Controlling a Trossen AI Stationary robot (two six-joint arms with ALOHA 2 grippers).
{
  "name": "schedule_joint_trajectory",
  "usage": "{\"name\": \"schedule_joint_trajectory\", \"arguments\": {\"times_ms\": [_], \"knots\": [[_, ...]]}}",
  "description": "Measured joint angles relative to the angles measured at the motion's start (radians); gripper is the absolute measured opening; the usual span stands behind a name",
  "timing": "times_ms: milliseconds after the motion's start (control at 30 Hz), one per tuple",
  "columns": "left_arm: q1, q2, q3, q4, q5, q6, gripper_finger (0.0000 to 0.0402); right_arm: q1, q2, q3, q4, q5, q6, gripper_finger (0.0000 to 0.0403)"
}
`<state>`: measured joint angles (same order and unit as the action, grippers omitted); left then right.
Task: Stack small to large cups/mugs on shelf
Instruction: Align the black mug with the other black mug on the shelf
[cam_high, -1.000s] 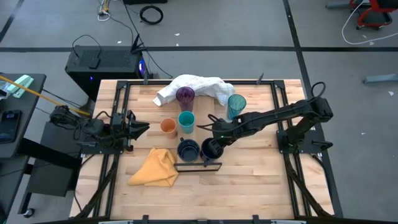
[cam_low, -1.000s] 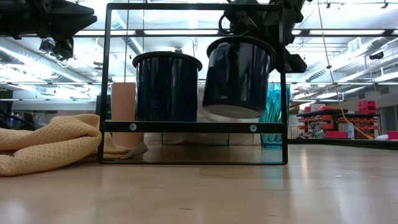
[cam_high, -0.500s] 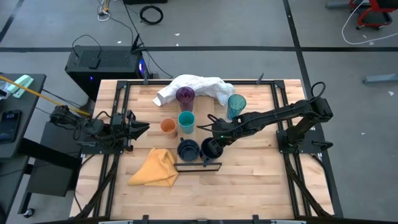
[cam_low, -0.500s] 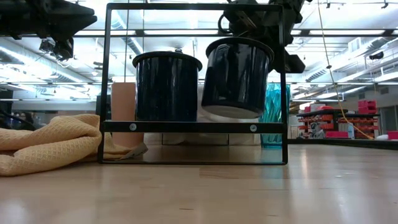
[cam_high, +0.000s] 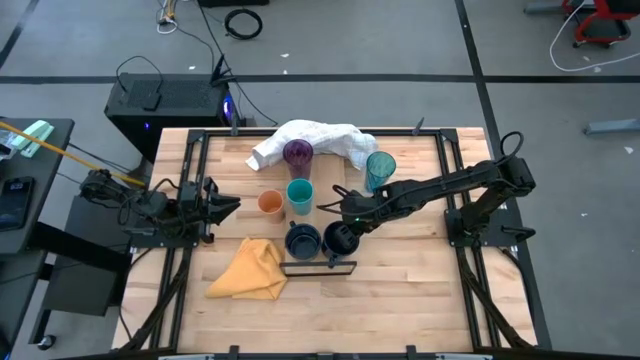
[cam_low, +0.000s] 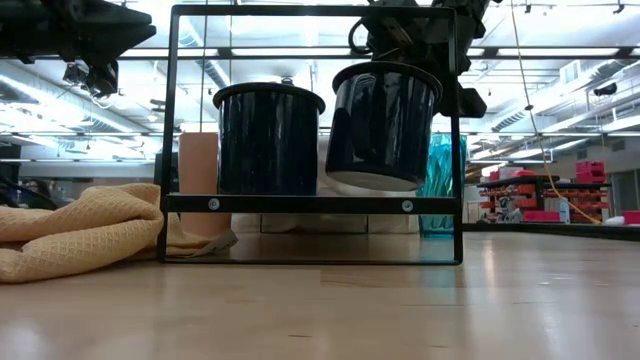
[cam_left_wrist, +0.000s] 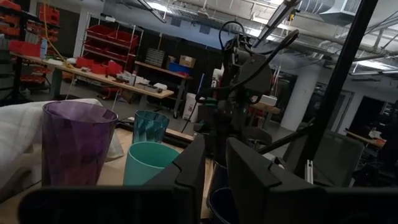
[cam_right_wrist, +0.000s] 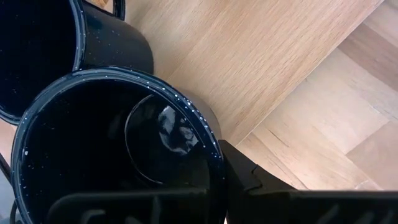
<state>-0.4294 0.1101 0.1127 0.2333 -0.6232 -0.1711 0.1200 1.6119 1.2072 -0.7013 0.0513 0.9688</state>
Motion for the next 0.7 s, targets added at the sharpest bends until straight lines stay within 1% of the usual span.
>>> {"name": "schedule_joint_trajectory", "arguments": {"times_ms": [367, 533, 700], "knots": [[0.0, 0.0, 0.0, 0.0, 0.0, 0.0, 0.0079, -0.017, 0.0, 0.001, -0.003, 0.0, 0.0, 0.0016], [0.0, 0.0, 0.0, 0.0, 0.0, 0.001, 0.0079, -0.029, 0.0, 0.069, -0.087, -0.001, -0.034, 0.0016], [0.001, 0.0, 0.0, -0.006, 0.0, 0.003, 0.0075, -0.052, -0.002, 0.171, -0.24, 0.003, -0.078, 0.0016]]}}
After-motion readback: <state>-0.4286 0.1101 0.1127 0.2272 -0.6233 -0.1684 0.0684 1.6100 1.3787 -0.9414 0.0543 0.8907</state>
